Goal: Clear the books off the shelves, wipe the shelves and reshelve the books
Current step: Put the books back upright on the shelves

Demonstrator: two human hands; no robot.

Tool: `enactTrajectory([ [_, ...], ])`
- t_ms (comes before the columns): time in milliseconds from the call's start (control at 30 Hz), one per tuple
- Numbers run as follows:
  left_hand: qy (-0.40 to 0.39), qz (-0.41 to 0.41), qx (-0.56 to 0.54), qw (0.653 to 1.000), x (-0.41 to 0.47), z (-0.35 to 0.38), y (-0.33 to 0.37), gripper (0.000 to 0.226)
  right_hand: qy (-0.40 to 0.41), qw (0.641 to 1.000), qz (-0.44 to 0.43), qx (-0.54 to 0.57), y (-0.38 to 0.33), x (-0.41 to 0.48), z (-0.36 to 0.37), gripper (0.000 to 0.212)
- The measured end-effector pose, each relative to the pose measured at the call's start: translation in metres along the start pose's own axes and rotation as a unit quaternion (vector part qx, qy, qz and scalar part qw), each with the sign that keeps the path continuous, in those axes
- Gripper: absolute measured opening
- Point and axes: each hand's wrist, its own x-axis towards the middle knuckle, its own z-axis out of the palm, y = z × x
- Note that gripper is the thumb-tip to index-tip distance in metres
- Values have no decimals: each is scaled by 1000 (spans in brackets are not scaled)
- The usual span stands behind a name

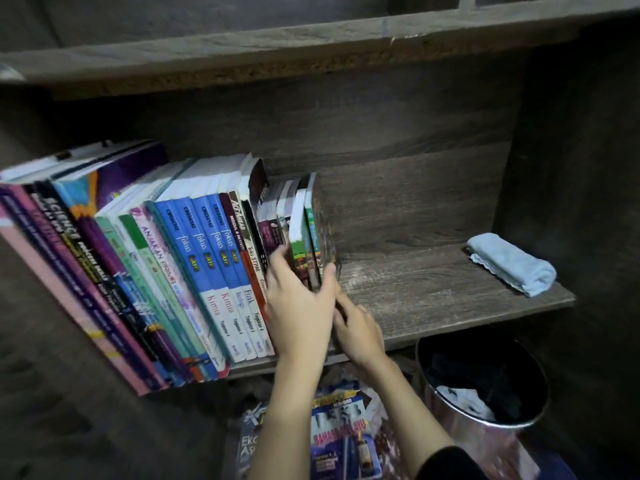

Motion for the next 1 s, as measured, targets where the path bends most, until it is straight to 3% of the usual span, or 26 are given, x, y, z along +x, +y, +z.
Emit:
enactTrajectory([
  [100,-71,-54,48,995,-1,2,-10,57,10,1000,-5,1,1,1,3,56],
  [333,-82,-55,77,992,1,-11,4,27,49,998,10,-31,-3,-2,8,55],
  [500,-107,-42,101,988,7,-36,18,21,54,998,19,-40,1,2,12,55],
  [667,-143,-89,52,984,17,-73,24,7,25,999,30,-23,3,4,11,54],
  [767,-149,-100,18,984,23,-100,30,14,0,1000,15,-5,8,7,12,56],
  [933,-115,-89,-21,989,19,-138,42,15,-105,991,-1,86,-4,15,-13,75],
  [1000,-101,-81,-28,991,15,-151,45,12,-80,991,-6,111,-20,14,-28,83],
])
